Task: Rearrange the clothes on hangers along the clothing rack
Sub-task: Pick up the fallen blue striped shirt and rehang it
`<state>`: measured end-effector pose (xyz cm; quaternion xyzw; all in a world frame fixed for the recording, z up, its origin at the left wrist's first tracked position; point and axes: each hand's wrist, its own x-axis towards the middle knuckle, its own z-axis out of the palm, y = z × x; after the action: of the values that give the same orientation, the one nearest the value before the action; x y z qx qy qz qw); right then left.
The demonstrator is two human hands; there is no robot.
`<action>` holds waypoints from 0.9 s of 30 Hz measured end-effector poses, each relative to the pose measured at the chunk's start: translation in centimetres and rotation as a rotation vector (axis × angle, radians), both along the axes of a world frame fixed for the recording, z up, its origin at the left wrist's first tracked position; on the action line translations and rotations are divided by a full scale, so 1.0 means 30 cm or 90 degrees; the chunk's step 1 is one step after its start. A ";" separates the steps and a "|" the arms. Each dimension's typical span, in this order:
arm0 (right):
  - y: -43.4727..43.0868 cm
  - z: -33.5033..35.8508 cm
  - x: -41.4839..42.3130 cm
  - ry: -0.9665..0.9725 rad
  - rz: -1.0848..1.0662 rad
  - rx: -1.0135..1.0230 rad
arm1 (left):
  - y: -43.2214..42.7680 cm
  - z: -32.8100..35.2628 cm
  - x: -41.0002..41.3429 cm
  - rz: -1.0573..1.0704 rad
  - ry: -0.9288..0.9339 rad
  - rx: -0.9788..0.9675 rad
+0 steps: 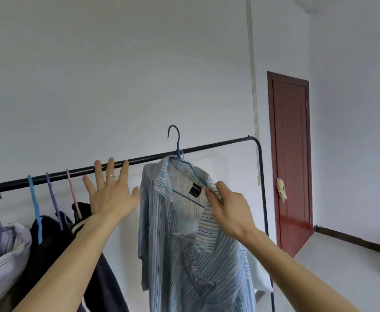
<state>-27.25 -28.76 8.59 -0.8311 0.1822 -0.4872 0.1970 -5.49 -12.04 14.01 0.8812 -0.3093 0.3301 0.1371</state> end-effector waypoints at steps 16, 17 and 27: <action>-0.094 -0.555 -0.762 0.079 -0.335 -0.064 | -0.210 -0.445 -0.599 -0.495 0.094 0.058; -0.094 -0.573 -0.793 0.104 -0.374 -0.085 | -0.215 -0.487 -0.625 -0.507 0.108 0.050; 0.040 -0.565 -0.773 -0.041 -0.099 0.482 | -0.233 -0.732 -0.803 -0.568 -0.043 0.087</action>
<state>-50.45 -27.56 -8.36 -0.6673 0.4055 -0.4247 0.4583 -29.58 -19.04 -7.96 0.6572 -0.6844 0.2463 0.1975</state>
